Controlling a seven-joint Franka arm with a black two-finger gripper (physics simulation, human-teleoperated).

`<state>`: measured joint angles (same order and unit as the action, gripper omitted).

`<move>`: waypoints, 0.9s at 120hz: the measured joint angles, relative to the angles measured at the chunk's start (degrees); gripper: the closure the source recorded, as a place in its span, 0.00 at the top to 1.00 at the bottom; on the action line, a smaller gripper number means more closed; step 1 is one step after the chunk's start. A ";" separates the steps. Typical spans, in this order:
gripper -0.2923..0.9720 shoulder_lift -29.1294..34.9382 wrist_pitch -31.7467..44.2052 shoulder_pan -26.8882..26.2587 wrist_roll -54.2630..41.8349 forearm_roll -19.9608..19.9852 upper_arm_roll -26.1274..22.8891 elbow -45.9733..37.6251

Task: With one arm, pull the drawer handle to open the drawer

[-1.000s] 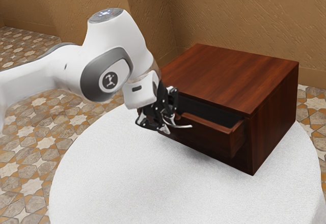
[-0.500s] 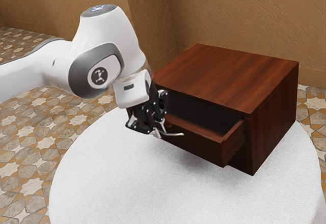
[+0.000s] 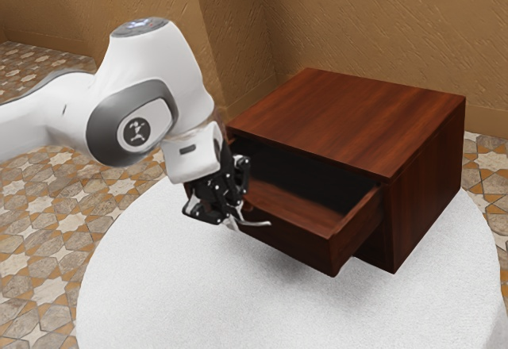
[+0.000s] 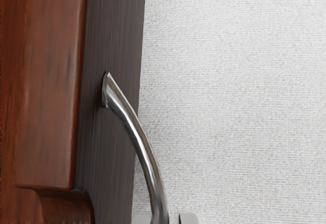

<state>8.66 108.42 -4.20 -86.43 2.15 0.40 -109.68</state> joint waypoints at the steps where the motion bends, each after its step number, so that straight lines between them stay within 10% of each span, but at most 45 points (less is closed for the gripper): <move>1: 0.21 0.14 0.00 0.00 0.03 0.00 0.00 -0.12; 79: 0.21 7.23 -0.54 0.42 2.29 0.10 -0.58 -6.19; 108: 0.40 13.67 -2.69 1.44 2.83 0.73 -3.28 -5.21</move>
<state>22.33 105.73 -2.76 -83.59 2.88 -2.89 -114.89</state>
